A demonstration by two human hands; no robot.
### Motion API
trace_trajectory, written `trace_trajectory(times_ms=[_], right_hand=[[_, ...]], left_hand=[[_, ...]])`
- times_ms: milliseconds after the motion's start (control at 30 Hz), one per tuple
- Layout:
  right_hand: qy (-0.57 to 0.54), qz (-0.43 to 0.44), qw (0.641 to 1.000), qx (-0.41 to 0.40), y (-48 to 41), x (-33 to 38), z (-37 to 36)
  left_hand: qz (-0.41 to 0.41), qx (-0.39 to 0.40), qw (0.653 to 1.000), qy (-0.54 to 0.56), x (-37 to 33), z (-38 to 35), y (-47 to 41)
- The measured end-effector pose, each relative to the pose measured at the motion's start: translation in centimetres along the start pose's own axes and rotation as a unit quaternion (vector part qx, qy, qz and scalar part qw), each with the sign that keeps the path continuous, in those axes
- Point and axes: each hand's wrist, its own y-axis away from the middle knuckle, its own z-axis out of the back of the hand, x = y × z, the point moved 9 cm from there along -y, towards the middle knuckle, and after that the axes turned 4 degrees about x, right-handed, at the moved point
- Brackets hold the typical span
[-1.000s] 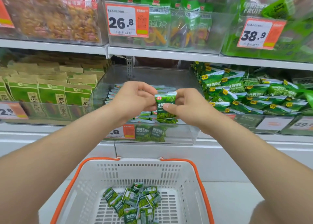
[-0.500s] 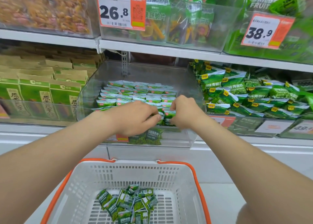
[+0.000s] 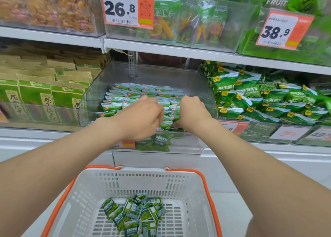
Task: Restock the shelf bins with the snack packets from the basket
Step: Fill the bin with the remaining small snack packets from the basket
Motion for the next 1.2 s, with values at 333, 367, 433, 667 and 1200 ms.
trace_trajectory(times_ms=[333, 367, 433, 667, 1200], right_hand=[[-0.169, -0.033, 0.931, 0.323, 2.7, 1.0, -3.9], [-0.191, -0.038, 0.924, 0.328, 2.7, 1.1, -4.1], [-0.231, -0.039, 0.925, 0.3, 2.2, 1.2, -3.7], [-0.148, 0.138, 0.951, 0.235, 1.3, 3.5, -2.8], [-0.125, 0.039, 0.956, 0.262, 0.2, 2.1, -3.2]], left_hand=[[0.035, 0.064, 0.989, 0.126, 3.1, -0.5, -0.8], [0.035, 0.068, 0.989, 0.123, 3.2, -0.7, -0.9], [0.041, 0.086, 0.989, 0.117, 3.4, -0.9, -1.1], [0.013, 0.124, 0.988, 0.089, 3.3, -0.8, -1.5], [0.061, 0.097, 0.991, -0.068, 4.7, 0.6, -1.2]])
